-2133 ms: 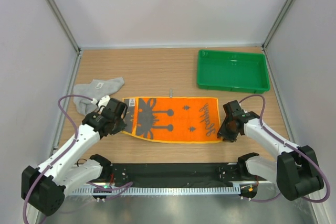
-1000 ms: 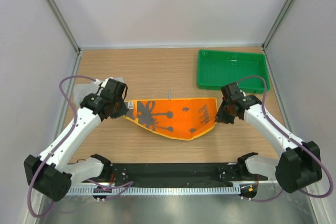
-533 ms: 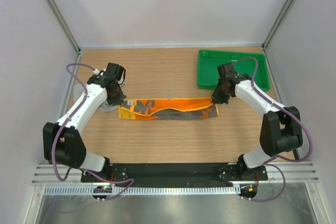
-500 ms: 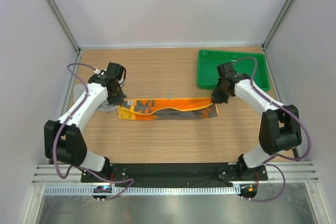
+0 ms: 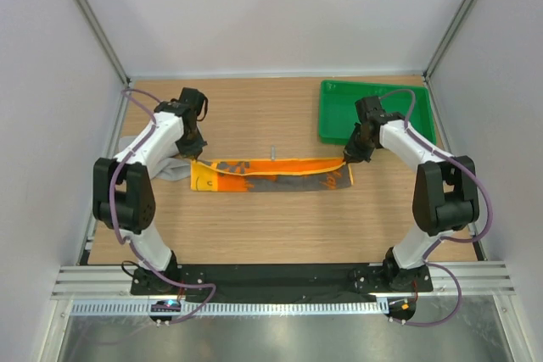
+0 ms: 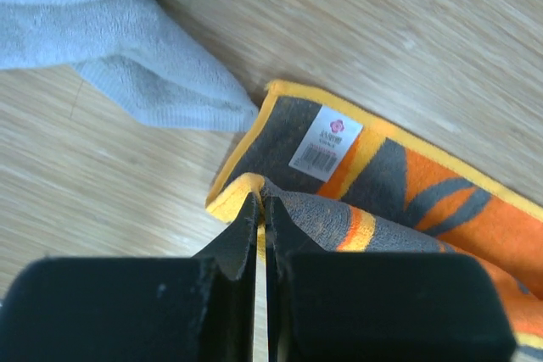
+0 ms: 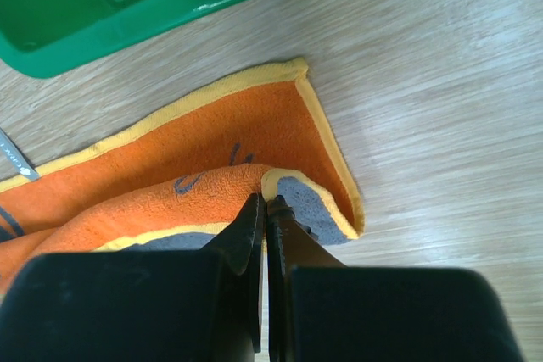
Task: Roll the towels
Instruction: Fold the towel
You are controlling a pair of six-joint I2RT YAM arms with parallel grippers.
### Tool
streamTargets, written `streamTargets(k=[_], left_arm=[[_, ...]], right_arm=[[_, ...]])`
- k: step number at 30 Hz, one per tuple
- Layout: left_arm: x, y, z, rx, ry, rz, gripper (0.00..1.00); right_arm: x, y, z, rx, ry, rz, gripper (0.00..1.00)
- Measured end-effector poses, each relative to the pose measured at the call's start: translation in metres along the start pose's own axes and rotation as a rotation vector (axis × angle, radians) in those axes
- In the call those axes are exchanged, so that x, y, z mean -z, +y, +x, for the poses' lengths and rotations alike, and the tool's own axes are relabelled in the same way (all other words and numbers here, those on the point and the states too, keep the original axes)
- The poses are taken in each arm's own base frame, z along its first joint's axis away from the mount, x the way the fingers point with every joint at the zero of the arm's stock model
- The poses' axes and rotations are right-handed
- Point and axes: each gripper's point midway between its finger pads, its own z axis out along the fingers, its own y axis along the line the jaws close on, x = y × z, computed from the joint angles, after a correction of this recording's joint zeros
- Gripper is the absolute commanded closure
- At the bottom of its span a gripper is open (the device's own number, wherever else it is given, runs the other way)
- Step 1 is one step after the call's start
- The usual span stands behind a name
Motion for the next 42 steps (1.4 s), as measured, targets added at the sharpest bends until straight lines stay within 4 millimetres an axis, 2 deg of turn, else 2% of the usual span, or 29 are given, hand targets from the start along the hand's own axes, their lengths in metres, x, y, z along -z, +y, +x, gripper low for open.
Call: streamTargets(k=[5, 9, 11, 13, 20, 23, 27, 30, 35, 38, 42], left_arm=[[-0.019, 0.000, -0.006, -0.006, 0.039, -0.044, 1.00], [-0.022, 0.007, 0.003, -0.008, 0.053, -0.052, 1.00], [-0.015, 0.015, 0.013, -0.011, 0.059, -0.049, 1.00], [0.000, 0.025, 0.022, -0.006, 0.045, -0.027, 1.00], [0.052, 0.041, 0.033, 0.032, -0.050, 0.097, 1.00], [0.059, 0.049, 0.049, 0.049, -0.052, 0.131, 1.00], [0.057, 0.056, 0.074, 0.067, -0.010, 0.153, 1.00], [0.056, 0.059, 0.083, 0.075, 0.008, 0.158, 1.00], [0.055, 0.059, 0.084, 0.082, 0.013, 0.153, 0.99], [0.049, 0.054, 0.076, 0.071, 0.028, 0.127, 1.00], [0.032, 0.044, 0.062, 0.045, 0.047, 0.077, 1.00]], right_arm=[[-0.008, -0.002, 0.000, 0.002, 0.027, 0.001, 0.99], [-0.005, 0.000, 0.001, 0.010, 0.033, -0.014, 0.99], [0.002, 0.000, 0.003, 0.015, 0.025, -0.032, 0.99], [0.014, -0.003, 0.009, 0.022, 0.009, -0.055, 0.99], [0.062, -0.022, 0.038, 0.042, -0.061, -0.129, 0.99], [0.064, -0.037, 0.059, 0.043, -0.046, -0.127, 0.99], [0.054, -0.061, 0.093, 0.038, 0.037, -0.085, 0.99], [0.051, -0.069, 0.109, 0.033, 0.086, -0.070, 0.99], [0.054, -0.066, 0.106, 0.034, 0.086, -0.073, 0.99], [0.054, -0.055, 0.092, 0.035, 0.081, -0.077, 0.99], [0.043, -0.039, 0.071, 0.037, 0.083, -0.077, 0.99]])
